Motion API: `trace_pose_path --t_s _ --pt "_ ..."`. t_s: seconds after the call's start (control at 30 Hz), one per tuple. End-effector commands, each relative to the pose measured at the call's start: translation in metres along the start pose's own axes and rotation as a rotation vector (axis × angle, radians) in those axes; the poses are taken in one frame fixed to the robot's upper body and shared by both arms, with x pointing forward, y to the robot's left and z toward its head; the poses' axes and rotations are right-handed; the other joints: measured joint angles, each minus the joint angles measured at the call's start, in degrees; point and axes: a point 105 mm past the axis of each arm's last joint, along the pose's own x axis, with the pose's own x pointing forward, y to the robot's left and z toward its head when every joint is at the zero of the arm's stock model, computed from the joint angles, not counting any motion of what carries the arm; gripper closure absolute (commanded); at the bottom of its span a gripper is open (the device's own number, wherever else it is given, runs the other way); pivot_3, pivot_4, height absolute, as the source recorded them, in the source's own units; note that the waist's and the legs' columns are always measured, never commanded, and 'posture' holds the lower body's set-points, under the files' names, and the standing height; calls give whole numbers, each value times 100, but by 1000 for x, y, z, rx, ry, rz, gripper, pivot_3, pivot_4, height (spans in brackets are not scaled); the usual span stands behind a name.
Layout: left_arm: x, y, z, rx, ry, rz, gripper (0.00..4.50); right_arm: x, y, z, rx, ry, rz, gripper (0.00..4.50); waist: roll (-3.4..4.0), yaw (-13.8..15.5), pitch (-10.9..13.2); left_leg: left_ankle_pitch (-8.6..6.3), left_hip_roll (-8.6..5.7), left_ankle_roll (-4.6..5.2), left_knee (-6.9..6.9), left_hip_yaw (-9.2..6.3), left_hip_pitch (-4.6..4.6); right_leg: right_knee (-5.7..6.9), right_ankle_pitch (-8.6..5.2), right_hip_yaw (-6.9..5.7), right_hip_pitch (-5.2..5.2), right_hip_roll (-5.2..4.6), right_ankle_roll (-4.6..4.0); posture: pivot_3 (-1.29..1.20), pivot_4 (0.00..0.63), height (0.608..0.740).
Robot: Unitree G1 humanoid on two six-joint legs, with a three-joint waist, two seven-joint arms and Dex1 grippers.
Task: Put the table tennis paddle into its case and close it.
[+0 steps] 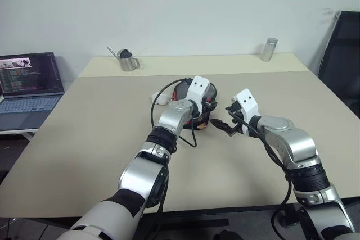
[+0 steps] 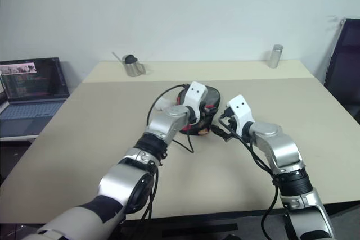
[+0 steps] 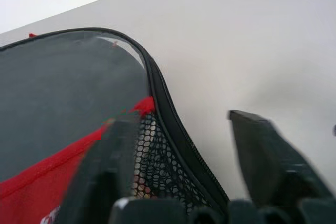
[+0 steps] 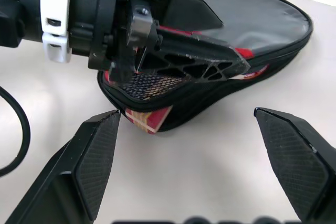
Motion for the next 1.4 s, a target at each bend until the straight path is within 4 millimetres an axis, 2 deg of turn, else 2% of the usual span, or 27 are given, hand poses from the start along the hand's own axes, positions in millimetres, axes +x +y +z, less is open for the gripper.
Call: trace_pose_path --t_s 0.03,0.13,0.23,0.3,0.37,0.47,0.53,0.6,0.7,0.83,1.07,1.4 --pt "-10 10 35 68 -104 15 389 -6 -5 15 -13 -61 -14 0 0 0 0 0 0 0 0 0 0 0 0 0 0 0 0 0 150 740" --pt "-26 18 59 48 -195 -19 389 -9 -13 16 30 -70 -25 0 0 2 0 0 0 0 0 1 -1 0 0 1 -1 0 0 0 150 740" --pt "-51 16 85 53 -295 -127 389 -14 -20 16 97 -82 -25 0 0 5 0 0 1 0 -1 0 -3 -5 0 1 -1 0 0 0 150 740" --pt "-71 13 94 60 -327 -217 389 -18 -24 15 156 -95 -21 0 0 -3 0 0 2 0 -5 1 -3 -5 0 4 -2 0 0 0 150 740" --pt "-88 20 95 68 -324 -251 389 -22 -29 15 221 -109 -18 0 1 -7 -1 0 3 0 -8 1 -1 -5 0 7 -2 0 0 0 150 740" --pt "-108 46 85 98 -284 -213 389 -25 -38 19 362 -160 -21 0 3 -26 -1 0 4 0 -8 4 6 1 0 8 -1 1 0 0 150 740" --pt "-122 68 71 107 -241 -162 389 -23 -44 25 488 -202 -22 0 4 -49 -2 0 4 1 -8 4 12 6 0 9 0 3 0 0 150 740" --pt "-133 83 58 127 -199 -137 389 -18 -49 29 604 -222 -39 0 5 -72 -2 2 6 0 -10 4 17 11 4 11 -1 5 -7 0 150 740" --pt "-153 115 29 155 -101 -33 389 4 -63 21 866 -186 -150 0 7 -118 -3 4 6 -3 -11 4 19 13 7 12 -1 4 -12 0 150 740" --pt "-172 141 6 139 -25 74 389 25 -52 16 1006 -142 -118 0 7 -106 -4 8 9 -9 -12 -10 9 2 8 13 -2 2 -14 0 150 740" --pt "-190 150 -20 127 51 123 389 40 -42 -12 1223 -59 -100 0 7 -92 -3 8 5 -8 -14 -14 -5 -6 8 11 -3 -3 -13 0 150 740" --pt "-190 142 -31 110 74 133 389 64 -18 -19 1337 -10 -31 0 7 -182 -4 9 10 -3 -15 -8 4 6 8 15 -2 -1 -13 0 150 740"
